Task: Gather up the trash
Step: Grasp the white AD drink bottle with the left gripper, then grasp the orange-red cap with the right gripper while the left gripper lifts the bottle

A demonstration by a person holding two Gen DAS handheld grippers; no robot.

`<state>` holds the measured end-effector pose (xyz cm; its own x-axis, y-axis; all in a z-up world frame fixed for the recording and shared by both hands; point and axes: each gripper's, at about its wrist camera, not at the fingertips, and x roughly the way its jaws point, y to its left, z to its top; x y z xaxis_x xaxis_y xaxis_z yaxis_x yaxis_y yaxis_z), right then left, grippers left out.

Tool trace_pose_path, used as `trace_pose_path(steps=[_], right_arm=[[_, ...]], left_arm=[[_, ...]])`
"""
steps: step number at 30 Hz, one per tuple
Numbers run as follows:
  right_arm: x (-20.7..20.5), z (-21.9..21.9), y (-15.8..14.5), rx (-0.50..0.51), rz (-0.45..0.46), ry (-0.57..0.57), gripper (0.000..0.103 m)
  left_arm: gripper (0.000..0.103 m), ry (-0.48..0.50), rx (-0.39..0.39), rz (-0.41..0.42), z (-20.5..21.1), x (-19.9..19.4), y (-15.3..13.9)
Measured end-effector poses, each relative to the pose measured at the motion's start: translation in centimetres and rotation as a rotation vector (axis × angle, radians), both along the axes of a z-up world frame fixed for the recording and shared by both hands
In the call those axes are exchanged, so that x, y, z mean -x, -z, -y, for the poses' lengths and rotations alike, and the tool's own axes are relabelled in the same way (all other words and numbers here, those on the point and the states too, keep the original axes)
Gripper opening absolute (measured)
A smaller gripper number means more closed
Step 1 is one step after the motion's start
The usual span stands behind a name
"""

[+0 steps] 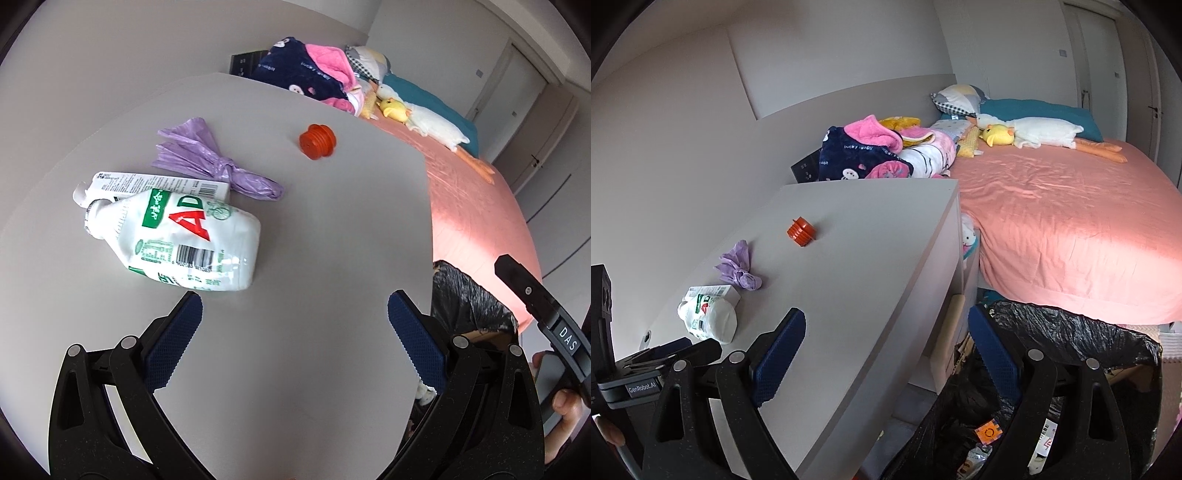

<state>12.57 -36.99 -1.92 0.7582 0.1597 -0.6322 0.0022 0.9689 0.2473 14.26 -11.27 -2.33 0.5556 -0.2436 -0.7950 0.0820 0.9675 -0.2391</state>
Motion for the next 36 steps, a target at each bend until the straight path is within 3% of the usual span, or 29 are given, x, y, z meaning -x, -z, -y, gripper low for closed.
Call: trace_pose_path(steps=[15,23,30,35,36], right_arm=[[-7.5,-4.6,0.4,0.040,-0.043,-0.111,0.090],[-11.2,-7.5,0.5,0.057,-0.061,-0.166,0.090],[-14.0,-9.5,1.3,0.096,-0.079,-0.193,0.090],[-16.1,-10.7,1.9,0.120,-0.097,-0.207,0.090],[-16.6,-10.9,2.1,0.125,-0.102,-0.208,0.090]], left_arm=[[0.097,-0.234,0.097,-0.097,-6.4,-4.7,1.9],[0.097,-0.276,0.155,-0.135,-8.2,-6.6,3.0],[0.096,-0.289,0.134,-0.104,-8.9,-7.0,3.1],[0.076,-0.279,0.125,-0.069,-9.3,-7.0,3.1],[0.059,-0.281,0.134,-0.058,-9.5,-7.0,3.1]])
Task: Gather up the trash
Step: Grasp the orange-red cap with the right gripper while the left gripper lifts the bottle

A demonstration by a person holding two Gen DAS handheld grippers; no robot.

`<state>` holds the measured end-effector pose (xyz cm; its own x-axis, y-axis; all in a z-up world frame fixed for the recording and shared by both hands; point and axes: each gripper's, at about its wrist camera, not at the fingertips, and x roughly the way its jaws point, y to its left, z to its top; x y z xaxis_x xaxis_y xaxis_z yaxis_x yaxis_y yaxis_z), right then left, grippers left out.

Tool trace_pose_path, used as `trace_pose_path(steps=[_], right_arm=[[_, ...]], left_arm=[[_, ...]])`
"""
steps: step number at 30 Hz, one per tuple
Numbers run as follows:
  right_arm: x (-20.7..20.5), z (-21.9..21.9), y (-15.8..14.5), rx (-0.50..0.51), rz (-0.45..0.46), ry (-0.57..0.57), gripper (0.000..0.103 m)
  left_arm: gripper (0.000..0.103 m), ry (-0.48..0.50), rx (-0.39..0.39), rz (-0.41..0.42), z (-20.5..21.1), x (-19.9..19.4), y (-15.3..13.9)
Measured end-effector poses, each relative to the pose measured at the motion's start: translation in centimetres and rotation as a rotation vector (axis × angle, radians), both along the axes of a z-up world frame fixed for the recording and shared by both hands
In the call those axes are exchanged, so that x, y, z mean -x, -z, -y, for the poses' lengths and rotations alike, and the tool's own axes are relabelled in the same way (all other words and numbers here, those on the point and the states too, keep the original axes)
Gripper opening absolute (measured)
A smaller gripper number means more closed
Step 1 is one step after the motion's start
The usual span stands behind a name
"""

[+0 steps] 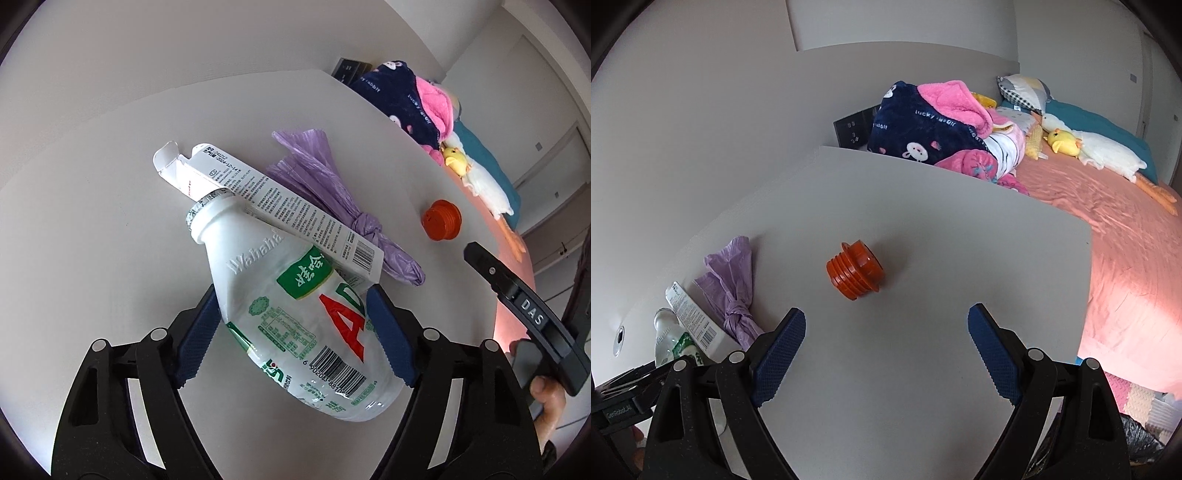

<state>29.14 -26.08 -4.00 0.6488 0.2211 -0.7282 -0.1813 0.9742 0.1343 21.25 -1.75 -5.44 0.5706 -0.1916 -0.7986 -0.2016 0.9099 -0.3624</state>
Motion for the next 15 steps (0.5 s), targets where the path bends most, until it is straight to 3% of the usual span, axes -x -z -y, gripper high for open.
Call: trace_pose_path(steps=[1,3,11,12,15], right_arm=[[-0.5,-0.2,0.1,0.004,-0.005,0.000,0.090],[-1.3,-0.5,0.4,0.013,-0.008,-0.005,0.090],[-4.1,-1.9,0.9,0.062,-0.014,-0.022,0.088],[-4.4,-2.0,0.9,0.068,-0.015,-0.023,0.086],[-5.3,-2.3,1.3,0.061,-0.039,-0.052,0.066]], left_arm=[[0.047,-0.005,0.017,0.011,-0.3,0.1,0.0],[0.035,0.002,0.074,0.018,-0.9,0.1,0.2],[0.031,0.021,0.105,0.053,-1.4,0.5,-0.2],[0.031,0.027,0.108,0.057,-1.3,0.6,-0.3],[0.031,0.040,0.112,0.065,-1.2,0.5,-0.5]])
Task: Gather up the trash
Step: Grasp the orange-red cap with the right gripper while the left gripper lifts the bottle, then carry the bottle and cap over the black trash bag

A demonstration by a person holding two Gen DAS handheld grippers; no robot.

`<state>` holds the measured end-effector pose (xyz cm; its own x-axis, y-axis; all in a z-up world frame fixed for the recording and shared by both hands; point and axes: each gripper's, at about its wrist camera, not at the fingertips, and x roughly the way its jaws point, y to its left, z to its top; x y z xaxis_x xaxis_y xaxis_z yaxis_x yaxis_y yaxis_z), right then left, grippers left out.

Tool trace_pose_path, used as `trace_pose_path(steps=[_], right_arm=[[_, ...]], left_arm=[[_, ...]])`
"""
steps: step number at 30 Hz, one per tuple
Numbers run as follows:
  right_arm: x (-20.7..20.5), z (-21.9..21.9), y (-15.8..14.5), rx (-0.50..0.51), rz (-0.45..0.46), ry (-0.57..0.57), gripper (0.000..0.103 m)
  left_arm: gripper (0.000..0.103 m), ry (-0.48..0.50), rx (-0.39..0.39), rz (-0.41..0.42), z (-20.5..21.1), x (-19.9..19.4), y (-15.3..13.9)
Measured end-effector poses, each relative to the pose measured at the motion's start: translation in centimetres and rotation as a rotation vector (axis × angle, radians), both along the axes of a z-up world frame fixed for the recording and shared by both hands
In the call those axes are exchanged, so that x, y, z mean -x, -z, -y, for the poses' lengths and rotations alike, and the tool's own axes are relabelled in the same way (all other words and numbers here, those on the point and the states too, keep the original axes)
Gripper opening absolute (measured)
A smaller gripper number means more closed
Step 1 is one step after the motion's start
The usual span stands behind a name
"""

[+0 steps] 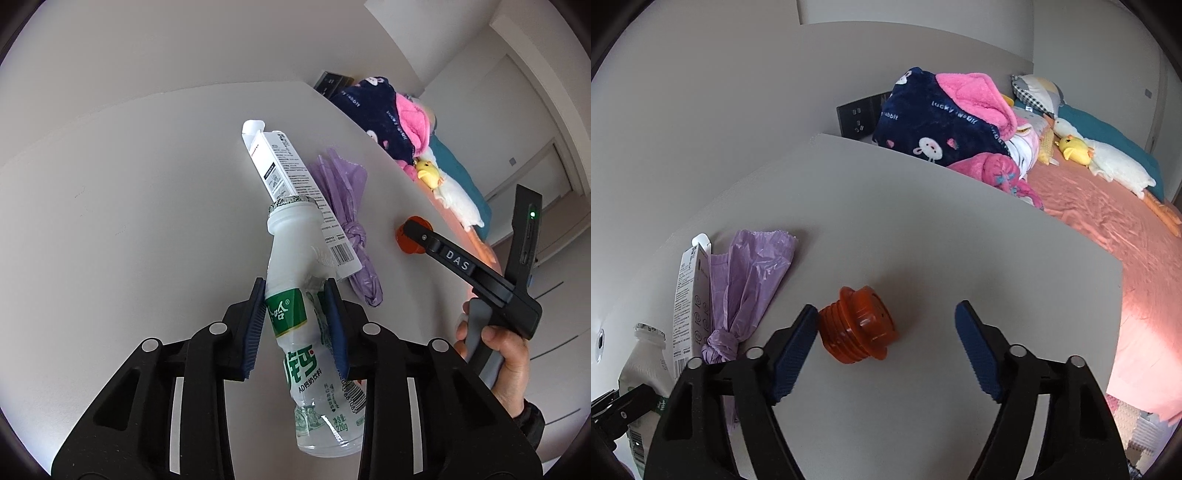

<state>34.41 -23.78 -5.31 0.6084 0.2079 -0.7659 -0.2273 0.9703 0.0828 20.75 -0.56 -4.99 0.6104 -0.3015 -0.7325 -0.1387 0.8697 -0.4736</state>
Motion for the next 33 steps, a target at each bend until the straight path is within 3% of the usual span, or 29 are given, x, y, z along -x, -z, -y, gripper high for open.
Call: trace_pose_path(steps=[2,4,14,33], right_arm=[[-0.3,-0.1,0.3,0.007,-0.019,-0.012,0.050],[-0.5,-0.2,0.6,-0.008,-0.038,-0.018,0.043],[1.2,1.0,0.6,-0.050,-0.053,-0.009,0.042],[9.3,5.3,-2.0,-0.103,-0.013,0.018,0.042]], left_arm=[[0.031,0.001,0.000,0.002,0.0,0.0,-0.1],[0.031,0.001,0.004,0.001,0.0,0.0,-0.1],[0.031,0.014,-0.002,0.018,0.5,0.3,-0.5],[0.031,0.108,-0.009,0.064,4.8,3.3,-2.6]])
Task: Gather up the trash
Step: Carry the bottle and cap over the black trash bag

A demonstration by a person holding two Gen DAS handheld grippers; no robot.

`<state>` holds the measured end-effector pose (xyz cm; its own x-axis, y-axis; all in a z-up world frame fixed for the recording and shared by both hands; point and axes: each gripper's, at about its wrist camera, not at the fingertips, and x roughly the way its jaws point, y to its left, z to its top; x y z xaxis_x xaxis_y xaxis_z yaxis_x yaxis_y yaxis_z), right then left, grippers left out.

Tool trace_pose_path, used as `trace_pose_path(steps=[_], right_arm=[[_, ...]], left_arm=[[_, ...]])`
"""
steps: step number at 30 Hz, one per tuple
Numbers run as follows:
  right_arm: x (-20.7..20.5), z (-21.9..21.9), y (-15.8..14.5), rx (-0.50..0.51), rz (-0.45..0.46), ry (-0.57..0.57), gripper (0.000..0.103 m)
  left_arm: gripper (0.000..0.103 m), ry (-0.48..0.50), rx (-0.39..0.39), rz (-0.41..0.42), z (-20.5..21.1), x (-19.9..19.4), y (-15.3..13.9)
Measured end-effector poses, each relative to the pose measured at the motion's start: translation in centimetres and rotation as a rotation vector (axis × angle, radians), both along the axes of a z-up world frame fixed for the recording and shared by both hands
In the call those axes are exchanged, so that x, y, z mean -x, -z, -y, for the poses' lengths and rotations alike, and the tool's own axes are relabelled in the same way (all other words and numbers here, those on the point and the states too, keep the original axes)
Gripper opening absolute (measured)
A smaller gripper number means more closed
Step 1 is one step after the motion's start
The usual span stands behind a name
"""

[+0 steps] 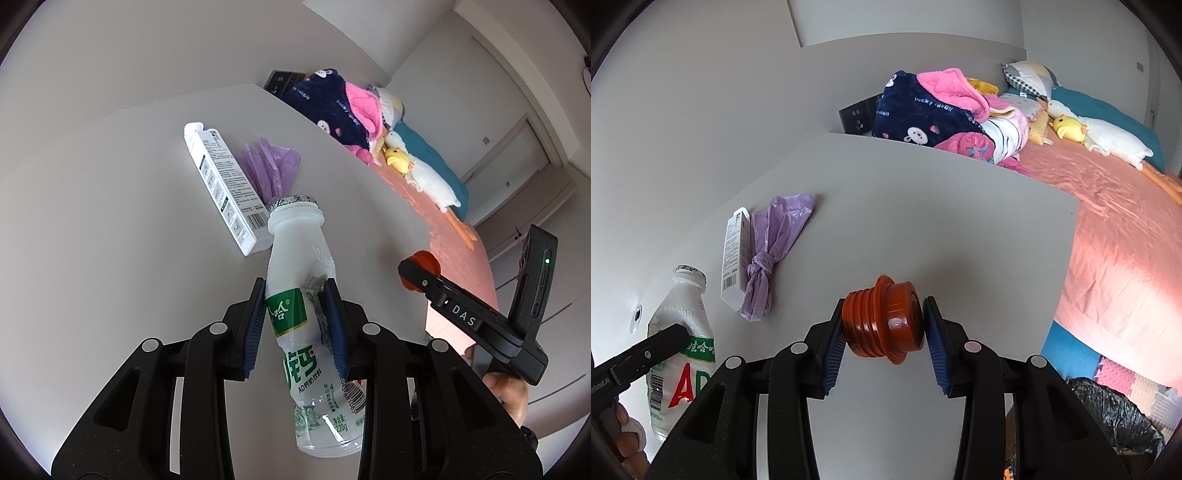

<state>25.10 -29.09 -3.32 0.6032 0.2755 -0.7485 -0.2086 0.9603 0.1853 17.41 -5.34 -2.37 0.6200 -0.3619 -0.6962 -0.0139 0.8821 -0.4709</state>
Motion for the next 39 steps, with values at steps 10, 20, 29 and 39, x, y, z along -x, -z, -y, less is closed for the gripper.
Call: trace_pose_path(steps=[10,20,29,39], right_arm=[[4.1,1.4,-1.0,-0.011,0.025,0.006,0.042],[7.8,3.6,-1.6,-0.017,0.043,0.034,0.042],[11.0,5.7,-2.0,-0.025,0.062,0.061,0.042],[14.4,8.7,-2.6,-0.041,0.087,0.115,0.042]], left_arm=[[0.031,0.030,0.004,0.022,1.7,2.6,-1.3],[0.031,0.071,0.009,0.042,3.8,4.6,-2.3],[0.031,0.107,0.017,0.045,5.8,6.3,-2.5],[0.031,0.167,0.016,0.062,8.8,8.6,-3.5]])
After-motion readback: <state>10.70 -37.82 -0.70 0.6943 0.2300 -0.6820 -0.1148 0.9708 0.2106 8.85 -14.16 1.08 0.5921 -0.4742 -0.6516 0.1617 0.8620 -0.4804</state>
